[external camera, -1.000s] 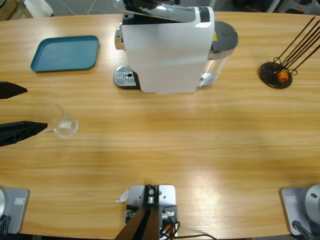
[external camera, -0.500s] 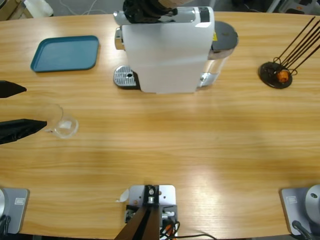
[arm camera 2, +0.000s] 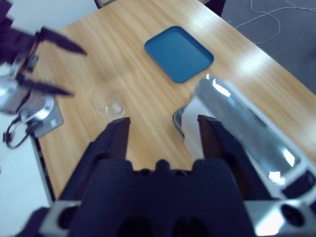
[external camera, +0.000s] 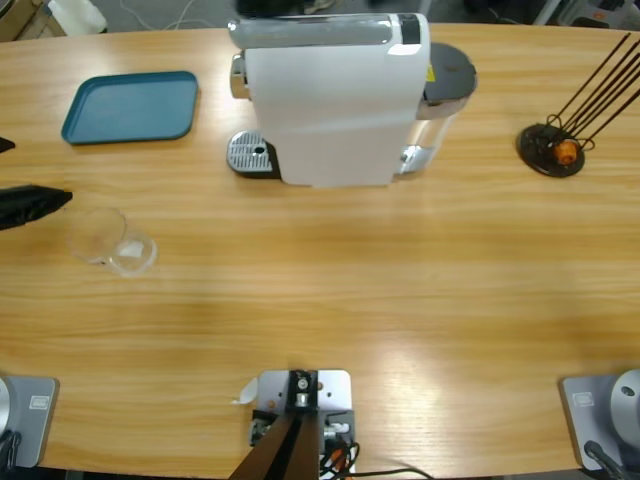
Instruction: Pour coffee
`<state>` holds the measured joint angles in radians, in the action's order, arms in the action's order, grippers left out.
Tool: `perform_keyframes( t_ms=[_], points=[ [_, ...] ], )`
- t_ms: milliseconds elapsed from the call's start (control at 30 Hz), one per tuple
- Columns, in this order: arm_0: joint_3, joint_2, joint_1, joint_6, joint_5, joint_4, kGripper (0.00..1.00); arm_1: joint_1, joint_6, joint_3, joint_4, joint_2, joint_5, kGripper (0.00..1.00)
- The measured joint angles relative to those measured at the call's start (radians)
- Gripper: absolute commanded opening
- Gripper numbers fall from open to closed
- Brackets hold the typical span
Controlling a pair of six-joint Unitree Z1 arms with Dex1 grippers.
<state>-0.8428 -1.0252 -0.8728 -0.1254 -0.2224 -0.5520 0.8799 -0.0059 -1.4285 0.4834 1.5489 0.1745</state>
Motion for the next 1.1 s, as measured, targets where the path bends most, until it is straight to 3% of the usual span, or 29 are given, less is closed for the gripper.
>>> perform_keyframes(
  t_ms=[333, 900, 1100],
  points=[
    [0.046, -0.065, 0.0, -0.205, -0.018, -0.001, 0.987, 0.001, 0.013, 0.327, 0.008, -0.246, -0.025, 1.0],
    [0.137, -0.202, -0.02, -0.468, -0.092, 0.005, 0.991, 0.001, 0.09, 0.483, -0.105, -0.255, -0.03, 1.0],
    [0.251, -0.2, -0.075, -0.475, -0.097, 0.14, 0.998, 0.001, 0.106, 0.5, -0.137, -0.239, -0.03, 1.0]
  ],
)
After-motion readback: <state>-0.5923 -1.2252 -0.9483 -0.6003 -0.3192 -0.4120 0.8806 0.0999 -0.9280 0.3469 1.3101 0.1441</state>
